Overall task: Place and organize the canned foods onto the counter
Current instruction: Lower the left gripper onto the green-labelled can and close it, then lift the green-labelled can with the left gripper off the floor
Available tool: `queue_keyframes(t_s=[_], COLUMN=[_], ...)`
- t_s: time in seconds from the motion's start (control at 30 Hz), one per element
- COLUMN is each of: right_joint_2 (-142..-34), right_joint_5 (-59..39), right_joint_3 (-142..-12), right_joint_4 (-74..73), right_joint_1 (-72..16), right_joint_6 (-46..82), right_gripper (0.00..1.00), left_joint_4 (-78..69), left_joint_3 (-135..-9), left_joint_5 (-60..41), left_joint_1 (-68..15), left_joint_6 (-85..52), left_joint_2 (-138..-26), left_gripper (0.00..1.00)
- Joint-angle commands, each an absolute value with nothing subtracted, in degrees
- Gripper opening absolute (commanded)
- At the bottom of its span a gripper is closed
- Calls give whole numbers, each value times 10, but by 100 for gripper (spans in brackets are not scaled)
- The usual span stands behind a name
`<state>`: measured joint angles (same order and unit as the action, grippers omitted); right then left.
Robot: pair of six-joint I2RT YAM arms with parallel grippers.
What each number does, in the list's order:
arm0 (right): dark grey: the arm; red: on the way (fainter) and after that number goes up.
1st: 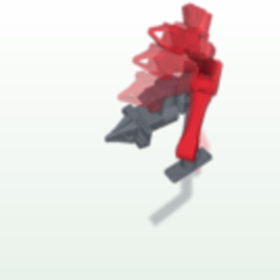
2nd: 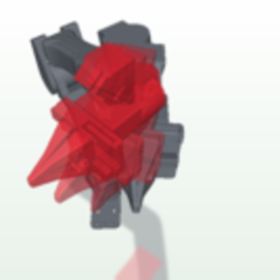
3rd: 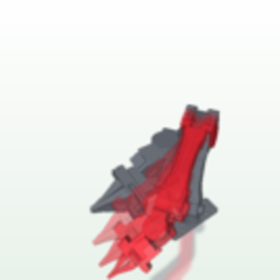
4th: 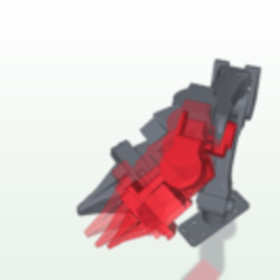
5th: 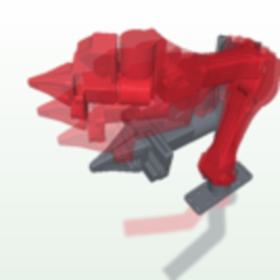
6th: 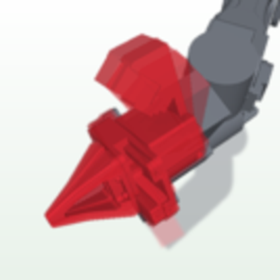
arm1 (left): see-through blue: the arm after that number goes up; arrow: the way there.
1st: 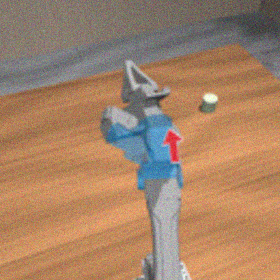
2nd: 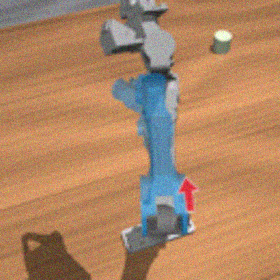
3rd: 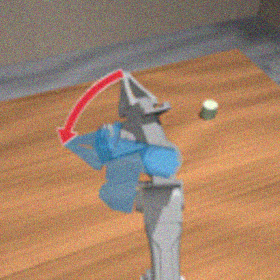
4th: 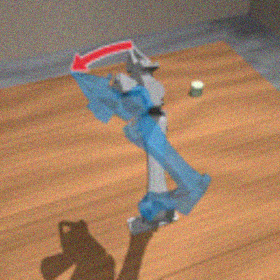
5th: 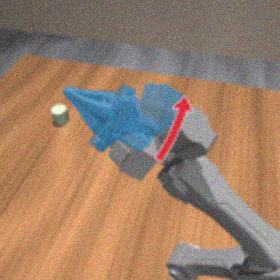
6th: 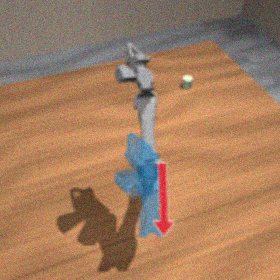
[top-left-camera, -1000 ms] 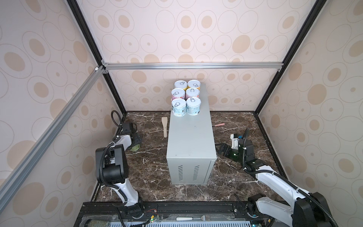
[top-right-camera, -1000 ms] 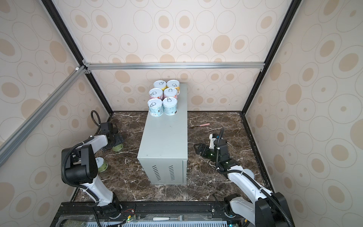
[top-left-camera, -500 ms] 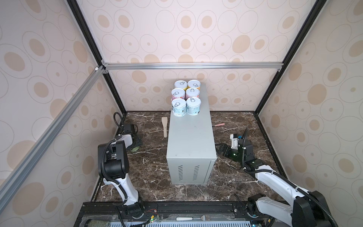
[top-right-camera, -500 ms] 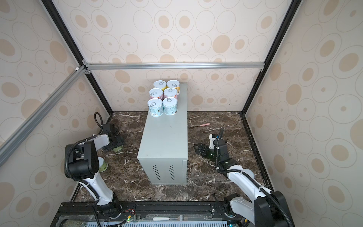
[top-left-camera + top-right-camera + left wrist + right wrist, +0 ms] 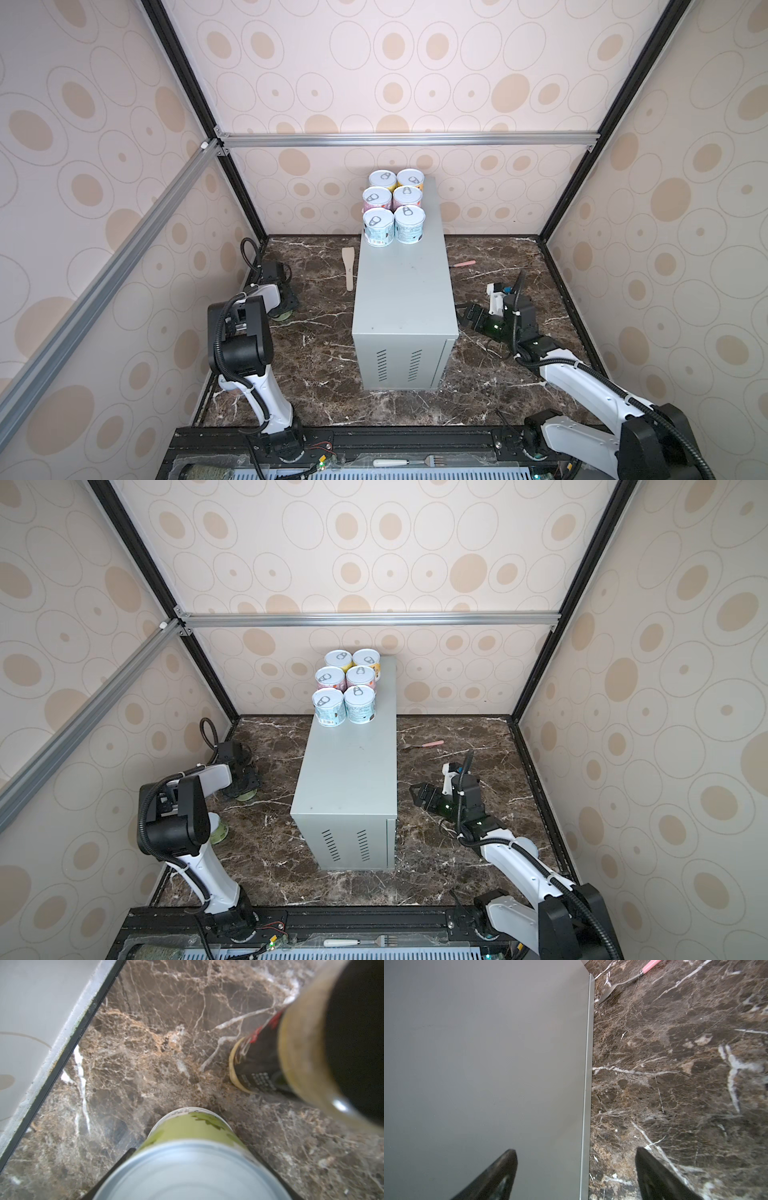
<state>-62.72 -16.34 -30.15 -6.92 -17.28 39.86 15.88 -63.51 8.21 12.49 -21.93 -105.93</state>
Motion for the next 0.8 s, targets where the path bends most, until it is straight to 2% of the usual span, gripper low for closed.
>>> queue_keyframes(t_s=[0.0, 0.43, 0.77], right_joint_2=[-622, -591, -576], right_joint_5=[-162, -168, -175], right_joint_3=[-294, -294, -302], right_joint_4=[-80, -69, -53], right_joint_1=[-172, -172, -173], right_joint_6=[402, 398, 388], right_gripper=[91, 91, 91], left_joint_4=[166, 194, 219], left_joint_3=[-637, -605, -550], left_joint_5=[94, 81, 42], left_joint_1=[131, 105, 91], left_joint_6=[-211, -231, -228], left_joint_2=[-1038, -950, -825], left_gripper=[67, 65, 64])
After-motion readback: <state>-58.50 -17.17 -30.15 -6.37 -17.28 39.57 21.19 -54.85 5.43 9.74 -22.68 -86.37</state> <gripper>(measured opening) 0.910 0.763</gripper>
